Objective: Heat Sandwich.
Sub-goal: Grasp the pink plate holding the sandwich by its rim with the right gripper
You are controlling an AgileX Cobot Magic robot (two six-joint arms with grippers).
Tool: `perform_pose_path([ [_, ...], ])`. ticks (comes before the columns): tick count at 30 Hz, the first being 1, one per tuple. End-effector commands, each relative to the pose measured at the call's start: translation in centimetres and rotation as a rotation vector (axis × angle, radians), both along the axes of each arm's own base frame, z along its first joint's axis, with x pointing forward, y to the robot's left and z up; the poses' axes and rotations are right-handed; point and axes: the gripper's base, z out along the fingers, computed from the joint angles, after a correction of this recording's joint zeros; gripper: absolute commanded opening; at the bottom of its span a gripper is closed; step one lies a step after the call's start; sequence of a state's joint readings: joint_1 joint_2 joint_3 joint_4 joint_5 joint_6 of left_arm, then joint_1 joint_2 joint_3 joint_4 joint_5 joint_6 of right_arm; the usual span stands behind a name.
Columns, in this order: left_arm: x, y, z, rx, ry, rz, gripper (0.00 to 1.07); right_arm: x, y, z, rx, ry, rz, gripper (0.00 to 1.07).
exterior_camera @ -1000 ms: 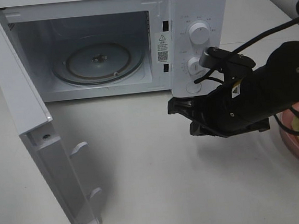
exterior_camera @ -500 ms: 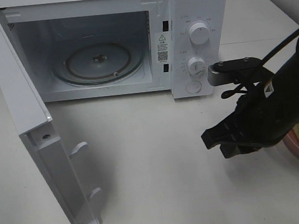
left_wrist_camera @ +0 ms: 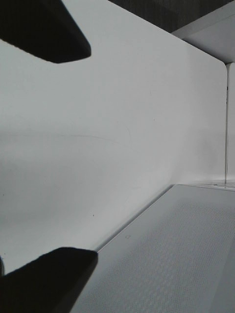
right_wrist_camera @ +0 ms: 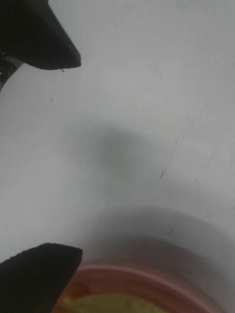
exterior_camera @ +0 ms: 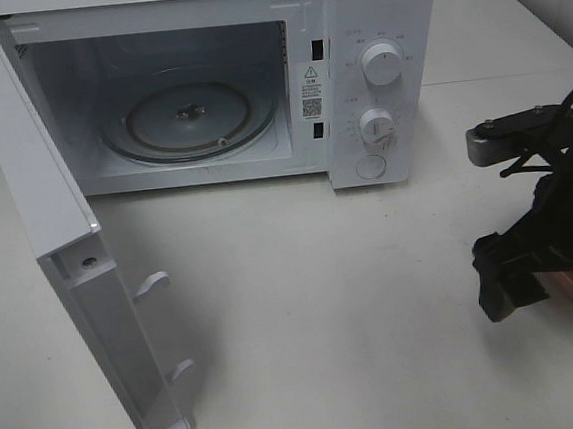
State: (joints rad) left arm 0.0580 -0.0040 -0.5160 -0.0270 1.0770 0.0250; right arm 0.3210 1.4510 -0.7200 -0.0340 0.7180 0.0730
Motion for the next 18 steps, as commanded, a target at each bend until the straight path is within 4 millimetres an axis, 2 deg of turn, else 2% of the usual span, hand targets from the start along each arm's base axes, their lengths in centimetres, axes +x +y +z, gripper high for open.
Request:
perform_pose_path([
  [1,-0.4,0.0,0.1,-0.003,-0.037,-0.007,0.98,0.4,-0.9,0.6,-0.035,-0.002,0.003,0.93],
  [10,-0.4,0.0,0.1,-0.003,-0.037,-0.007,0.98,1.9,-2.5,1.4,-0.079,-0.049,-0.043,0.92],
  [18,-0.4,0.0,0.1,-0.003,-0.037,-0.007,0.98,3.1,-3.6,0.0,-0.084,-0.042,-0.078,0.9],
])
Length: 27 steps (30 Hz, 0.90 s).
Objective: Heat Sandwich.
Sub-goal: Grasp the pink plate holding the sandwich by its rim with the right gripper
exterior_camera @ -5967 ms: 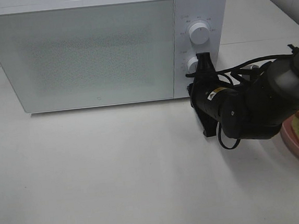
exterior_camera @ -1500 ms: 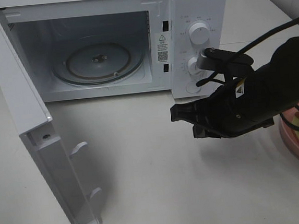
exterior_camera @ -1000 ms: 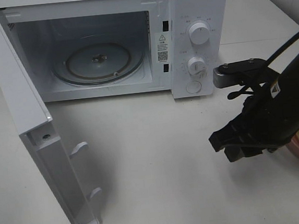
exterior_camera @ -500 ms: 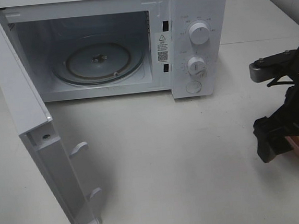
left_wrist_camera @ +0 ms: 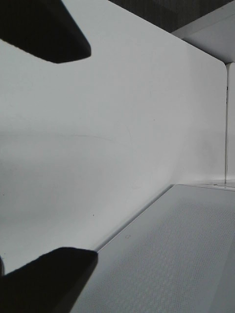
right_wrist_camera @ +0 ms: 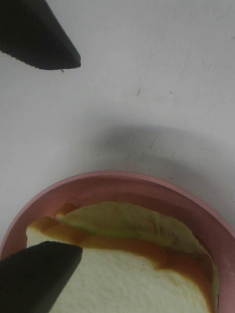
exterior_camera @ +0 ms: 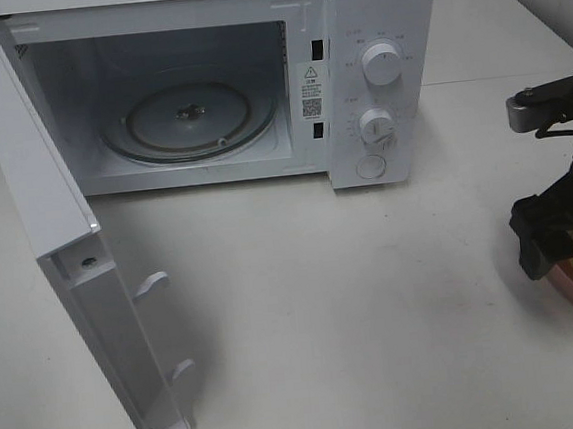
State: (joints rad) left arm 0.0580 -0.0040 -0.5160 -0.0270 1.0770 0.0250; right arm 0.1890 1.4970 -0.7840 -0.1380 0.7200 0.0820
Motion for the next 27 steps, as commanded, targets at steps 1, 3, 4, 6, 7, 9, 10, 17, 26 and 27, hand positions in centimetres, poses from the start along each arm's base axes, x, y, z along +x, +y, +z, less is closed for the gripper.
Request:
perform_pose_path([
  [1,-0.4,0.0,0.1,-0.003,-0.037,-0.007,0.98,0.5,-0.4,-0.4,-0.008,-0.004,0.002,0.9],
  [3,-0.4,0.0,0.1,-0.003,-0.037,-0.007,0.98,0.8,-0.6,-1.1,-0.009,0.009,-0.008,0.9],
  [4,-0.4,0.0,0.1,-0.003,-0.037,-0.007,0.98,1.1,-0.8,-1.8,-0.009,0.02,-0.016,0.9],
  [6,-0.4,0.0,0.1,-0.003,-0.037,-0.007,0.98,1.2,-0.8,-2.1,-0.01,0.025,-0.015,0.9],
  [7,-0.4,0.0,0.1,-0.003,-0.037,-0.007,0.98,1.4,-0.7,-2.4,-0.01,0.03,-0.014,0.9],
  [9,-0.4,0.0,0.1,-0.003,-0.037,-0.007,0.98,1.6,-0.7,-3.2,-0.009,0.045,-0.013,0.9],
  [10,-0.4,0.0,0.1,-0.003,-0.037,-0.007,0.98,1.7,-0.6,-3.4,-0.007,0.044,-0.013,0.9],
  [17,-0.4,0.0,0.1,-0.003,-0.037,-0.007,0.98,2.2,-0.5,-4.7,-0.004,0.053,-0.009,0.89],
  [26,-0.4,0.0,0.1,-0.003,-0.037,-0.007,0.98,2.8,-0.4,-6.8,0.0,0.067,-0.001,0.88],
  [27,-0.4,0.0,0.1,-0.003,-0.037,-0.007,0.98,2.9,-0.3,-7.2,-0.002,0.077,0.001,0.88],
])
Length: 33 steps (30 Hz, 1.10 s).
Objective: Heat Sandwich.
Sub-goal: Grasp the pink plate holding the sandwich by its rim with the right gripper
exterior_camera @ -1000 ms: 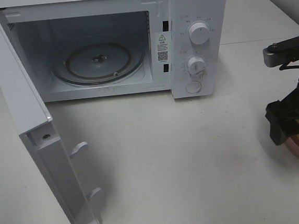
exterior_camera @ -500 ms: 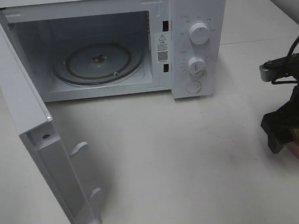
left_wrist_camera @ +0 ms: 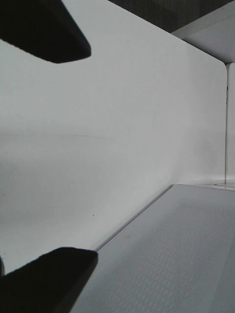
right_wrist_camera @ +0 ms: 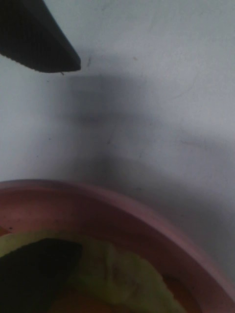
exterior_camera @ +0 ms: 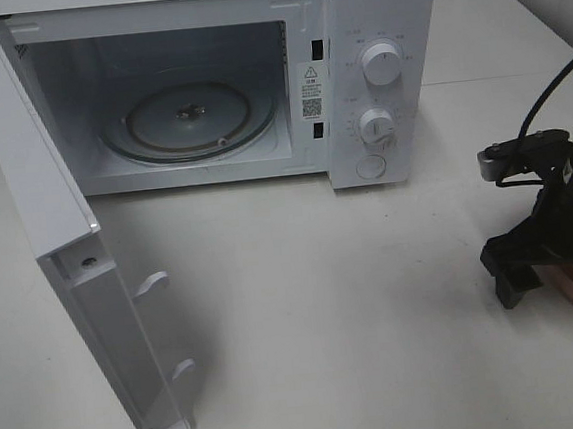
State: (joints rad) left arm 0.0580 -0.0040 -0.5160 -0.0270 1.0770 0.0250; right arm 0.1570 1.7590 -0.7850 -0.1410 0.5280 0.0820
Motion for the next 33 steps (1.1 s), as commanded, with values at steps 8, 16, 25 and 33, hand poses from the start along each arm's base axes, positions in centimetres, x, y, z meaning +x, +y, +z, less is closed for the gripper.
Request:
perform_pose_path([
  [8,-0.37,-0.04,0.06,-0.003,-0.037,-0.007,0.98,0.21,-0.13,-1.23,-0.008,0.025,0.021,0.86],
  [16,-0.37,-0.04,0.06,-0.003,-0.037,-0.007,0.98,0.23,-0.28,-1.21,-0.025,0.023,0.033,0.77],
  [25,-0.37,-0.04,0.06,-0.003,-0.037,-0.007,0.98,0.33,-0.71,-1.15,-0.074,0.014,0.041,0.3],
  [33,-0.37,-0.04,0.06,-0.003,-0.037,-0.007,0.98,0.36,-0.76,-1.14,-0.082,0.01,0.035,0.0],
])
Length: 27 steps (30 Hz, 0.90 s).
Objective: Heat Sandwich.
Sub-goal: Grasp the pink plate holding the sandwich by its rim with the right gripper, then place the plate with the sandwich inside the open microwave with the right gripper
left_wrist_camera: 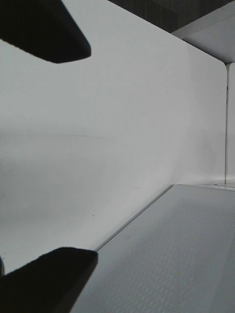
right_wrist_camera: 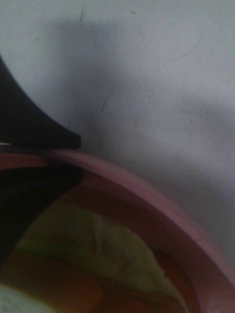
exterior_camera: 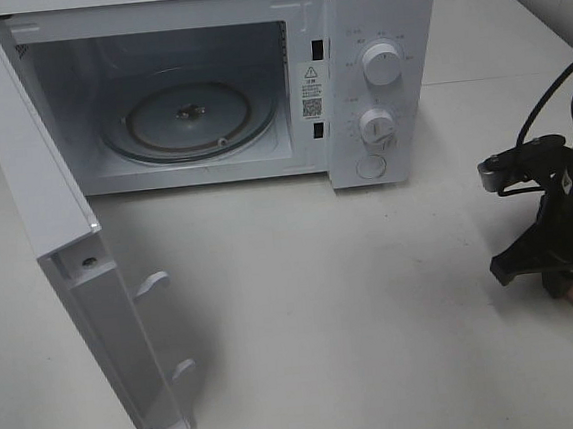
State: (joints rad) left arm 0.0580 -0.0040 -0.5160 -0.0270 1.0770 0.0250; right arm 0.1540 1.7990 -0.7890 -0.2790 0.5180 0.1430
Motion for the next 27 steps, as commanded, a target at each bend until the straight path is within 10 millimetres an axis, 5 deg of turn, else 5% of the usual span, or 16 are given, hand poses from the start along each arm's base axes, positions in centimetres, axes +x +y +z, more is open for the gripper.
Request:
perform_pose_path([
  [1,-0.37,-0.04,0.06,-0.003,-0.037,-0.007,0.98,-0.05,-0.03,-0.22,0.0,0.003,-0.011,0.0],
  [27,-0.37,-0.04,0.06,-0.003,-0.037,-0.007,0.98,-0.28,0.51,-0.11,-0.064,0.007,-0.007,0.0],
])
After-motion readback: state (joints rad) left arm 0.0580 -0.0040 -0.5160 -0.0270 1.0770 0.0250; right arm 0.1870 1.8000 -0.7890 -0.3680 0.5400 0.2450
